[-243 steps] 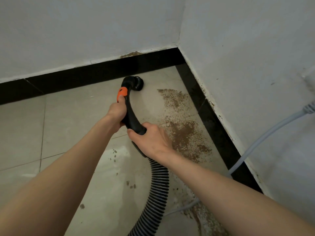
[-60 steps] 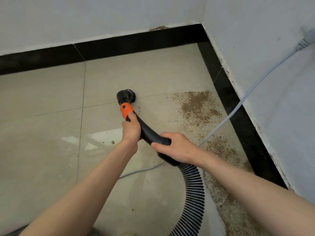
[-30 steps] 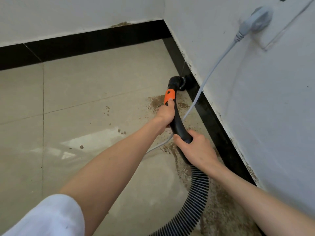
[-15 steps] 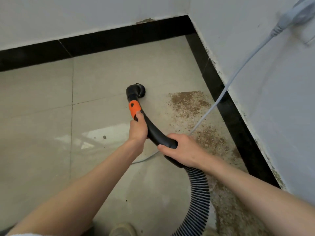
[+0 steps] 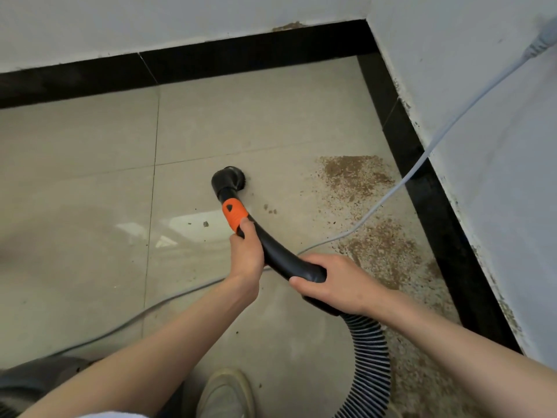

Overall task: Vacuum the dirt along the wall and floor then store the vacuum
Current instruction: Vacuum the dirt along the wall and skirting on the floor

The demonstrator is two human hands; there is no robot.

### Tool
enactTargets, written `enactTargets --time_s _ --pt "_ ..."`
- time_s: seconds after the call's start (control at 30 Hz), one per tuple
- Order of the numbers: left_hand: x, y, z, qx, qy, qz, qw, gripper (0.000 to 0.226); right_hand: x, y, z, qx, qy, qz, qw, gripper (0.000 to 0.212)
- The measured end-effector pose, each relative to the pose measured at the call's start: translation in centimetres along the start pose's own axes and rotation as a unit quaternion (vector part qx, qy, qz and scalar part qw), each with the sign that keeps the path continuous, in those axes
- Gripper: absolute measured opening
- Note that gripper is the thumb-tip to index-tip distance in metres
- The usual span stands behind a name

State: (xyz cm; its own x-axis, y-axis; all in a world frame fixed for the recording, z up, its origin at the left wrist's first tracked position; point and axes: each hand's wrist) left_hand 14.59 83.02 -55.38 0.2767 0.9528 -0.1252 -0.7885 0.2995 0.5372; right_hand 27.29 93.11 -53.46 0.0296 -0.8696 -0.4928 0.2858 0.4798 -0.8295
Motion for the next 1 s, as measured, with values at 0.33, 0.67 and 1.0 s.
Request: enactTargets --time_s 0.33,0.67,1.0 --pt "2.2 0.8 1.3 -0.013 -0.016 -0.011 1.000 0.048 -1.6 -0.1 1.1 0.019 0.027 -0.038 0.999 0.020" --pt "-3.6 -1.8 2.3 -0.006 0.100 0.141 0.985 0.028 0.3 -2.2 -1.3 -0.022 -0.115 -0.103 0.988 0.011" --pt "-4.4 -4.0 2.8 -0.031 0.092 0.135 0.986 0.034 1.4 -1.8 0.3 -0.021 -0.138 -0.093 0.986 0.015"
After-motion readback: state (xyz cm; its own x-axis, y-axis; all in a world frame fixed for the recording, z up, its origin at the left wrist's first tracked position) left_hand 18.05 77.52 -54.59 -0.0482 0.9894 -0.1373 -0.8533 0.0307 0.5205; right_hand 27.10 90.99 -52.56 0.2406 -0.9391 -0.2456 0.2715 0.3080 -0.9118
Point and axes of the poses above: each hand's wrist, its own z-axis away from the middle knuckle, its own x-axis out of the palm, y = z × x, and after that the axes turned 14 degrees about -x, right-handed
